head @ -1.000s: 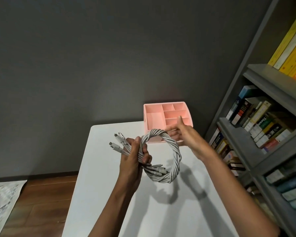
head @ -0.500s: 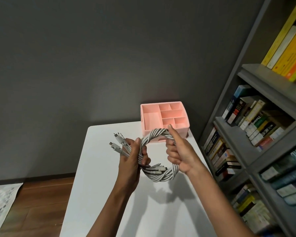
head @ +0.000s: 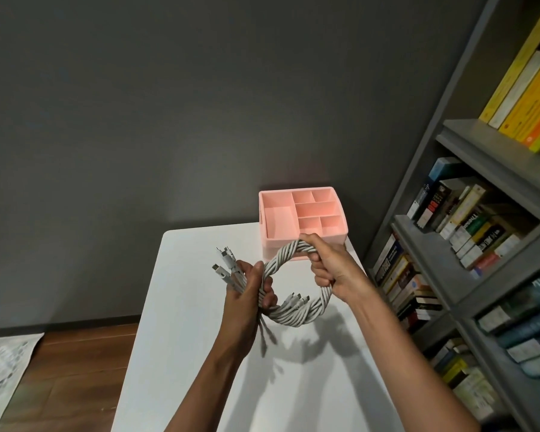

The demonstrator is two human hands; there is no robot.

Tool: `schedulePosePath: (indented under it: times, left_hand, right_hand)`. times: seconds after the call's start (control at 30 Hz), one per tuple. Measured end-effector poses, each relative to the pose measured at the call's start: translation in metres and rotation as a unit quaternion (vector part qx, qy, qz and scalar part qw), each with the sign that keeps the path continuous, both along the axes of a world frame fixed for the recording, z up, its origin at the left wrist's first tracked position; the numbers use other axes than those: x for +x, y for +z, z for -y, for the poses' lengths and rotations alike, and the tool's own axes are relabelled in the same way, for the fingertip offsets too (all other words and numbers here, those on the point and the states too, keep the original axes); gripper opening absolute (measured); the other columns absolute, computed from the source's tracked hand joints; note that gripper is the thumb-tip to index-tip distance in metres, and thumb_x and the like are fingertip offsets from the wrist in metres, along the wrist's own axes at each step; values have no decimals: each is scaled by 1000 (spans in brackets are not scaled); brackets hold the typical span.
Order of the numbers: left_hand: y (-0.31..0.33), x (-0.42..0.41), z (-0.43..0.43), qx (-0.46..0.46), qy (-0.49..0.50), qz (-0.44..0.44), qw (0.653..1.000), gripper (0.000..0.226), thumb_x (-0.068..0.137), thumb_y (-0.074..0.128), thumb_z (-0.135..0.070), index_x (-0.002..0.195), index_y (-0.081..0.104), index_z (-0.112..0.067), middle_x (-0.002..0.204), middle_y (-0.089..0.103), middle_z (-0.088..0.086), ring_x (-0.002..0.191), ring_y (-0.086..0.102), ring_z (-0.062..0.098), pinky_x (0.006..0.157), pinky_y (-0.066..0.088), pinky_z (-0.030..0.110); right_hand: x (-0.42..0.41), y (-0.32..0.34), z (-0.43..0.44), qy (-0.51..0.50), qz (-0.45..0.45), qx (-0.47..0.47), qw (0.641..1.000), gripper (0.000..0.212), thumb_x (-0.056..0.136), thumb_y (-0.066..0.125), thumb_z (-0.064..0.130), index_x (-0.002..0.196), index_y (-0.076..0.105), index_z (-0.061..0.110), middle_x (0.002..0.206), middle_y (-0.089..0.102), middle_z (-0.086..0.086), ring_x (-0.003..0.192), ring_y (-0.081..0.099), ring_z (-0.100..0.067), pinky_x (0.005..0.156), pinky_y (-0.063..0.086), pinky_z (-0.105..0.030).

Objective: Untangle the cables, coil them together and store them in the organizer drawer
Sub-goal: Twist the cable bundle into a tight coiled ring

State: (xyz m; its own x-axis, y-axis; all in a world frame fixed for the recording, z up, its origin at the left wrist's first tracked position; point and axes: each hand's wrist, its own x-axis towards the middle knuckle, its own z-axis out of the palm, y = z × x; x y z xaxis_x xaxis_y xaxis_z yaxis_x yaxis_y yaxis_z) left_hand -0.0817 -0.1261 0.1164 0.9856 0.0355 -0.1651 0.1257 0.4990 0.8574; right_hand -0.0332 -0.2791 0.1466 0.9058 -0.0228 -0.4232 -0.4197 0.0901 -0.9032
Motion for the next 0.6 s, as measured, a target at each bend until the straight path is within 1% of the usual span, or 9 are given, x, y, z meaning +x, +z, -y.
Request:
schedulePosePath:
  times: [0.07, 0.13, 0.23, 0.27, 0.33, 0.4, 0.47, 0.53, 0.6]
  left_hand:
    - [1, 4, 4, -40, 39, -15, 998, 30, 99, 46, -18, 72, 33, -18, 56, 40, 0, 38, 28, 9, 45, 30, 21]
    - [1, 6, 6, -72, 77, -25, 994, 31, 100, 45, -17, 71, 33, -18, 53, 38, 0, 37, 26, 8, 41, 30, 19]
    - [1, 10, 3, -85, 116, -15, 989, 32, 100, 44, -17, 71, 31, -18, 55, 38, 0, 38, 28, 8, 42, 31, 20]
    - [3, 13, 1, -85, 128, -9, 988, 33, 101, 44, -18, 71, 30, -19, 56, 38, 0, 38, 28, 8, 43, 32, 20]
    - [9, 19, -3, -88, 155, 1, 984, 34, 101, 44, -19, 70, 30, -20, 57, 40, -1, 39, 31, 9, 46, 36, 21]
    - [15, 25, -7, -110, 179, 9, 978, 33, 102, 43, -21, 71, 30, -20, 59, 41, -1, 39, 34, 9, 48, 40, 21]
    - [18, 28, -8, -140, 188, 14, 972, 31, 102, 42, -22, 72, 32, -21, 62, 42, -1, 39, 37, 8, 49, 42, 19]
    - [20, 29, -8, -159, 188, 12, 969, 28, 103, 40, -22, 76, 34, -20, 62, 44, -1, 41, 39, 8, 50, 43, 18]
    - [20, 29, -8, -164, 191, 10, 968, 26, 103, 39, -23, 78, 34, -19, 60, 46, -3, 42, 41, 8, 50, 44, 17]
  right_hand:
    - [-3, 4, 1, 48, 17, -8, 999, 44, 90, 58, 46, 62, 43, 16, 44, 26, 6, 35, 22, -8, 37, 23, -18]
    - [-6, 5, 0, 78, 32, -2, 996, 46, 93, 49, 54, 74, 53, 12, 51, 39, 2, 40, 38, -11, 42, 36, -22]
    - [-12, -10, -10, -10, 90, -97, 991, 41, 95, 40, 54, 104, 54, 16, 84, 59, 1, 78, 63, -19, 68, 52, -32]
    - [-17, -19, -15, -80, 152, -166, 971, 36, 96, 44, 50, 106, 51, 17, 93, 58, 2, 90, 61, -20, 75, 50, -34]
    - [-33, -35, -23, -191, 335, -256, 887, 28, 93, 55, 41, 100, 50, 14, 96, 53, 3, 90, 56, -19, 77, 48, -34]
    - [-53, -49, -32, -150, 462, -314, 816, 29, 87, 64, 39, 96, 49, 17, 90, 50, 3, 80, 50, -16, 72, 46, -27]
    - [-67, -62, -42, -40, 497, -369, 784, 36, 82, 70, 45, 100, 50, 21, 92, 50, 2, 80, 52, -13, 71, 47, -22]
    - [-71, -72, -48, 10, 482, -390, 784, 38, 81, 72, 43, 107, 51, 26, 103, 47, 4, 86, 58, -10, 72, 51, -21]
    - [-71, -74, -52, 8, 468, -351, 811, 31, 83, 72, 32, 108, 53, 28, 105, 46, 7, 87, 63, -9, 72, 54, -20]
